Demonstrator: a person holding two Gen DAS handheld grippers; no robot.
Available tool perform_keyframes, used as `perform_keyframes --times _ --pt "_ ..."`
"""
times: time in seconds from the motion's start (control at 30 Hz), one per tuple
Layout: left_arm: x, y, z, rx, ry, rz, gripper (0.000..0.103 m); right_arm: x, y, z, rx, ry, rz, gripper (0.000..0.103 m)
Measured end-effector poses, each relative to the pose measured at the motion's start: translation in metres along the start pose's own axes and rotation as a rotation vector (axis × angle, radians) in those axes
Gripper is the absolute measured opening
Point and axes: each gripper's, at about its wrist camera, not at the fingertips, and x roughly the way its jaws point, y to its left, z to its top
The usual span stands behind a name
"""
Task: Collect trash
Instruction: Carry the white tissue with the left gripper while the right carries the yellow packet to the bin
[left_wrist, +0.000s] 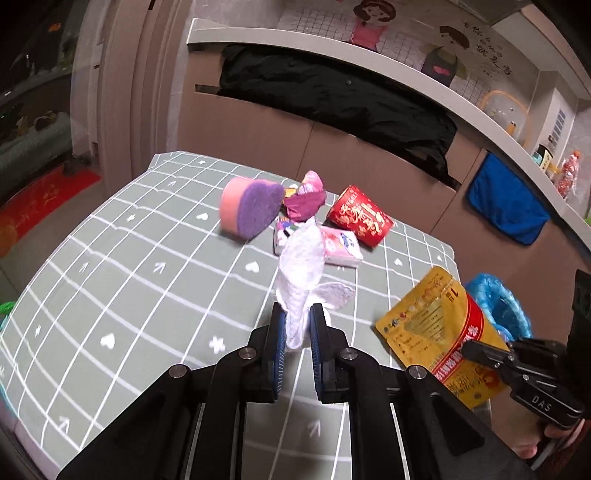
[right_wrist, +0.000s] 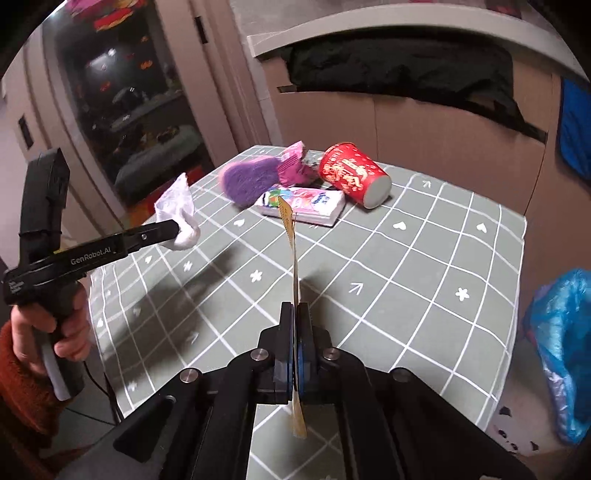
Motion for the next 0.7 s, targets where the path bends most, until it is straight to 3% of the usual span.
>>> perform_keyframes --times 0.13,0.27,0.47,0.7 --pt "-0.005 0.003 -0.009 -0.016 0.025 -0.030 0.013 -0.003 0.019 -0.002 -0.069 -0.007 -0.036 0.001" --pt "-0.019 -0.005 -0.012 0.007 -0.004 -0.040 0.013 -0.007 0.020 0.002 -0.057 -0.021 -0.049 0.001" --pt "-0.042 -0.035 -0.002 0.087 -0.074 -0.065 0.013 -0.037 0.008 0.014 -0.029 -0.102 -0.093 0.001" --pt "-0.061 -0.096 0.021 0.198 -0.172 -0.100 0.013 -0.083 -0.016 0.025 0.001 -0.212 -0.138 0.001"
